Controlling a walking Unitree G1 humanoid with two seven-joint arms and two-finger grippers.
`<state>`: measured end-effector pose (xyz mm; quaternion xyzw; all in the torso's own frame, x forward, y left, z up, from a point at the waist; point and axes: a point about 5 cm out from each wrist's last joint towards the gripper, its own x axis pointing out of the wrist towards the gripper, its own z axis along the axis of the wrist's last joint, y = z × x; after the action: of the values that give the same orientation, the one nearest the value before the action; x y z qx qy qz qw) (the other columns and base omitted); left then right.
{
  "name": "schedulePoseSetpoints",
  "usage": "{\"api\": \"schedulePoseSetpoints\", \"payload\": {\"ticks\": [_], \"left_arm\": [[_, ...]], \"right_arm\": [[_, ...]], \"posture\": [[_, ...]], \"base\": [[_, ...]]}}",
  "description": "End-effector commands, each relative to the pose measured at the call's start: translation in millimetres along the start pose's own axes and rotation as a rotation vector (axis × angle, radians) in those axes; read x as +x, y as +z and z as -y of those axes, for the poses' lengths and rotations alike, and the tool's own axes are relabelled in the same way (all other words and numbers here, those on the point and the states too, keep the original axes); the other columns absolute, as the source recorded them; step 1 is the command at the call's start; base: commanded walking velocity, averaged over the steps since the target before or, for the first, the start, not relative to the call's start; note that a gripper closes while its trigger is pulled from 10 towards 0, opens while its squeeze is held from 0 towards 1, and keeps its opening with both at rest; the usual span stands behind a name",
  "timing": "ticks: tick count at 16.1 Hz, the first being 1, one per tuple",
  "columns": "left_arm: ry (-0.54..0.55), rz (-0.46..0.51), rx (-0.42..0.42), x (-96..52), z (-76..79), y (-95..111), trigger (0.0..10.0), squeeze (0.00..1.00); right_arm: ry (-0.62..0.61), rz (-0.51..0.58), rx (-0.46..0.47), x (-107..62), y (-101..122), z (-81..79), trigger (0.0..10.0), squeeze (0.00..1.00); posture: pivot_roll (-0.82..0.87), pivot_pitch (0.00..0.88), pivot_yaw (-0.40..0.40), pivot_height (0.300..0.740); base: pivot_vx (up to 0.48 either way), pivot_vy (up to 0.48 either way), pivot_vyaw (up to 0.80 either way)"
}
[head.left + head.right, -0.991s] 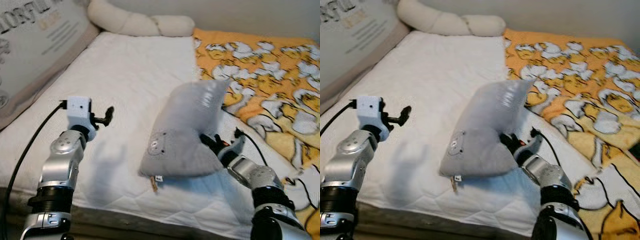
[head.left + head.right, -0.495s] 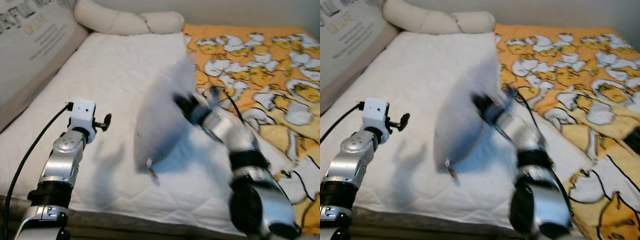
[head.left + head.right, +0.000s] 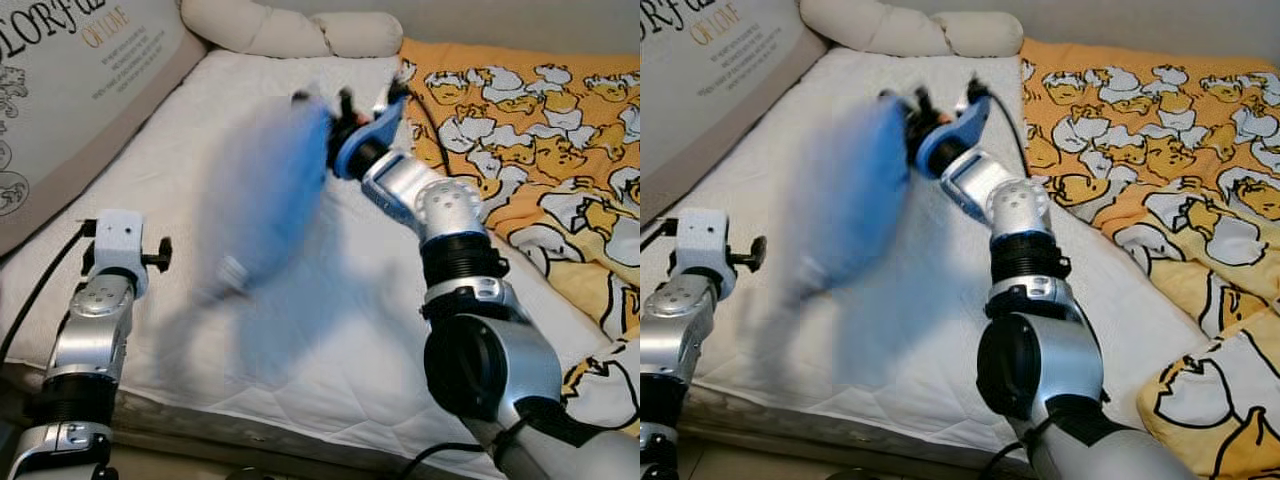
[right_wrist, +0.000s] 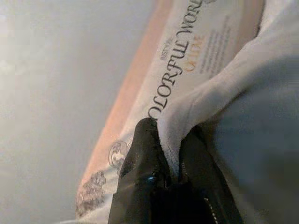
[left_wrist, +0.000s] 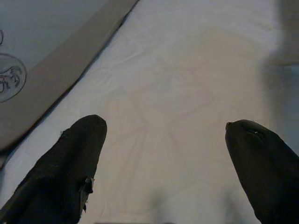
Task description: Clean up the room
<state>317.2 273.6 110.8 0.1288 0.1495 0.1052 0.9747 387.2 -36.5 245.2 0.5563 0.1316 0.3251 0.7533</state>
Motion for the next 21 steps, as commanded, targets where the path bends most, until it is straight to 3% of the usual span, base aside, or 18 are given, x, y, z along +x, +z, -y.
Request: {"api": "schedulePoseSetpoints", "payload": {"ticks": [1, 2, 4, 5, 6, 7, 8, 9, 10, 12, 13, 17, 18, 19, 21], "left_arm": [[0.008, -0.006, 0.007, -0.5, -0.4, -0.9, 10.0, 1.0], [-0.006, -0.008, 0.006, 1.3, 5.3, -0.3, 10.0, 1.0], [-0.021, -0.008, 0.006, 2.9, 10.1, 0.8, 10.0, 1.0], [-0.046, -0.01, 0.011, 4.4, 15.6, 1.1, 10.0, 1.0], [-0.046, -0.01, 0.011, 4.4, 15.6, 1.1, 10.0, 1.0], [-0.132, -0.024, 0.038, 6.2, 30.6, -1.7, 10.0, 1.0], [-0.225, -0.039, 0.054, 7.0, 45.7, -4.7, 10.0, 1.0], [-0.343, -0.041, 0.073, 6.1, 63.4, -4.2, 10.0, 1.0], [-0.38, -0.041, 0.079, 5.7, 68.9, -3.6, 10.0, 1.0], [-0.528, -0.06, 0.01, 2.4, 87.0, -4.1, 10.0, 1.0], [-0.64, -0.063, -0.08, -0.7, 97.9, -4.6, 10.0, 1.0], [-0.741, -0.082, -0.223, 3.2, 111.9, -3.4, 10.0, 1.0], [-0.826, -0.074, -0.353, 1.2, 120.6, 5.1, 10.0, 1.0], [-0.869, -0.084, -0.427, -0.5, 125.1, 7.3, 10.0, 1.0], [-0.928, -0.148, -0.485, -4.3, 134.1, 0.0, 10.0, 1.0]], "right_arm": [[0.006, 0.028, -0.011, -8.2, 7.2, 2.2, 0.0, 0.0], [-0.077, 0.003, -0.075, -29.0, 4.1, 30.8, 0.0, 0.0], [-0.179, -0.018, -0.112, -50.9, -1.5, 61.7, 0.0, 0.0], [-0.311, -0.03, -0.176, -75.5, -6.9, 97.1, 0.0, 0.0], [-0.311, -0.03, -0.176, -75.5, -6.9, 97.1, 0.0, 0.0], [-0.514, -0.105, -0.28, -114.6, -21.3, 151.3, 0.0, 0.0], [-0.664, -0.185, -0.347, -149.4, -35.4, 187.3, 0.0, 0.0], [-0.759, -0.244, -0.413, -173.6, -45.1, 205.1, 0.0, 0.0], [-0.776, -0.253, -0.434, -179.7, -47.3, 208.0, 0.0, 0.0], [-0.755, -0.25, -0.42, -181.7, -50.5, 207.1, 0.0, 0.0], [-0.741, -0.253, -0.427, -177.5, -49.8, 204.8, 0.0, 0.0], [-0.713, -0.27, -0.514, -166.3, -45.3, 204.3, 0.0, 0.0], [-0.702, -0.273, -0.529, -162.6, -43.8, 202.0, 0.0, 0.0], [-0.697, -0.273, -0.53, -160.8, -43.2, 200.9, 0.0, 0.0], [-0.678, -0.283, -0.538, -157.0, -43.7, 198.5, 0.0, 0.0]], "posture": [[0.0, 0.0, 0.017, 0.74], [-0.01, 0.0, 0.029, 0.74], [-0.02, 0.0, 0.036, 0.74], [-0.03, 0.0, 0.039, 0.74], [-0.03, 0.0, 0.039, 0.74], [-0.04, 0.0, 0.046, 0.74], [-0.04, 0.0, 0.046, 0.74], [-0.04, 0.0, 0.049, 0.74], [-0.04, 0.0, 0.048, 0.74], [-0.03, 0.0, 0.046, 0.74], [-0.03, 0.0, 0.042, 0.74], [-0.03, 0.0, 0.03, 0.74], [-0.03, 0.0, 0.022, 0.74], [-0.03, 0.0, 0.019, 0.74], [-0.03, 0.0, 0.018, 0.74]], "base": [[0.0, 0.0, 0.0], [0.0, 0.0, 0.0], [0.0, 0.0, 0.0], [0.0, 0.0, 0.0], [0.0, 0.0, 0.0], [0.0, 0.0, 0.0], [0.0, 0.0, 0.0], [0.0, 0.0, 0.0], [0.0, 0.0, 0.0], [0.0, 0.0, 0.0], [0.0, 0.0, 0.0], [0.0, 0.0, 0.0], [0.0, 0.0, 0.0], [0.0, 0.0, 0.0], [0.0, 0.0, 0.0]]}}
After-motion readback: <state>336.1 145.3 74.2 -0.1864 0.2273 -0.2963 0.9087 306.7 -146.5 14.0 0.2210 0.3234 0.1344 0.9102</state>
